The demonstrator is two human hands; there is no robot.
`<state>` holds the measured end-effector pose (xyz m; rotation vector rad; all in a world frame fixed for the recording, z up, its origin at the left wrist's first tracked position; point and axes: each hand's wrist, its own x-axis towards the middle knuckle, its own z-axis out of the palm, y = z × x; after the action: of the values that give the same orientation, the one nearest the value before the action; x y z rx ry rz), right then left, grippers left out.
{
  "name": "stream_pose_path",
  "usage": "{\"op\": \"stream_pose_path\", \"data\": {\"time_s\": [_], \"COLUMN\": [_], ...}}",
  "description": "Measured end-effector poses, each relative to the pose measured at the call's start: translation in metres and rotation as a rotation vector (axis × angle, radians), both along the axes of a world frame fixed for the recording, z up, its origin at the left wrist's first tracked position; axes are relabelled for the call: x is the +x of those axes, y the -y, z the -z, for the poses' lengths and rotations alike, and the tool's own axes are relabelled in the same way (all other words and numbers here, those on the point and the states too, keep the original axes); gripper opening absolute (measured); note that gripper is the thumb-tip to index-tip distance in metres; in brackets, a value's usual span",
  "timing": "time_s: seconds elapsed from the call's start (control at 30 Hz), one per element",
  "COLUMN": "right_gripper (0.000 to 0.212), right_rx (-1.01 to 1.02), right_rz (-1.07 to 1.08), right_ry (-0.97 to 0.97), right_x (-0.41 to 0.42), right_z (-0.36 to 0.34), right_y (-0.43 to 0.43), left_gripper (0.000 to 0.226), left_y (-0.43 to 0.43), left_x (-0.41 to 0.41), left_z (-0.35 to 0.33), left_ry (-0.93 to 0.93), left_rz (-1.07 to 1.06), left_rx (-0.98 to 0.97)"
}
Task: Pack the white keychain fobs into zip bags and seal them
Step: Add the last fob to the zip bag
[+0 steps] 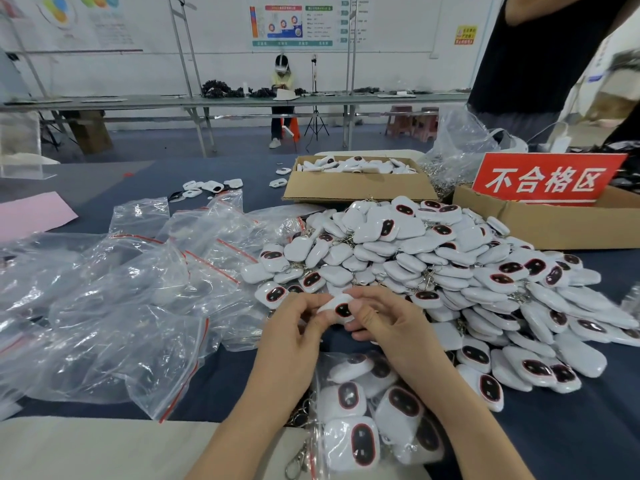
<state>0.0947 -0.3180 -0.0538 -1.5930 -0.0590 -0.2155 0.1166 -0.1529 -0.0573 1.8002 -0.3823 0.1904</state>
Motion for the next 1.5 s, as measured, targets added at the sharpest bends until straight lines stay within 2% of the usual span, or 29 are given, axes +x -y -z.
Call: {"op": "stream_pose_path", "data": {"time_s": [0.1, 0.27, 0.43, 0.6, 0.7, 0.9, 1.2, 1.37, 1.5], "right_gripper": [0.010, 0.010, 0.020, 0.036, 0.042, 0.028, 0.023, 0.019, 0.019], "right_rx": [-0.025, -0.018, 0.016, 0.148, 0.119, 0.033, 0.039, 0.183, 0.206], "right_rz": [0.030, -0.001, -0.048, -0.164, -0.172, -0.104, -0.080, -0.082, -0.069], "right_ry": [0.040, 0.032, -0.013, -0.032, -0.063, -0.087, -0.088, -0.102, -0.105], "right_x": [0.000, -0.002, -0.008, -0.012, -0.012, -0.016, -0.017, -0.014, -0.012], "right_z": [0.003, 0.002, -0.005, -0.007, -0.007, -0.012, -0.015, -0.012, -0.011], "right_y": [0.002, 0.005, 0.009, 0.012, 0.011, 0.008, 0.009, 0.006, 0.005], "left_gripper": [0.022, 0.023, 0.026, 0.027, 0.028, 0.030, 0.029, 0.026, 0.026], "left_y": [0.001, 0.000, 0.001, -0.003, -0.005, -0.004, -0.006, -0.006, -0.006], "left_x": [-0.001, 0.001, 0.000, 0.003, 0.007, 0.007, 0.003, 0.000, 0.001], "left_z": [0.002, 0.001, 0.001, 0.001, 0.002, 0.002, -0.003, -0.008, -0.007], "left_ry": [0.045, 0.046, 0.055, -0.164, -0.219, -0.216, -0.202, -0.188, -0.193], "left_rz": [0.007, 0.015, 0.068, 0.163, 0.127, 0.086, 0.100, 0.142, 0.150], "left_rx": [0.052, 0.023, 0.005, -0.145, -0.160, -0.170, -0.176, -0.254, -0.264]}}
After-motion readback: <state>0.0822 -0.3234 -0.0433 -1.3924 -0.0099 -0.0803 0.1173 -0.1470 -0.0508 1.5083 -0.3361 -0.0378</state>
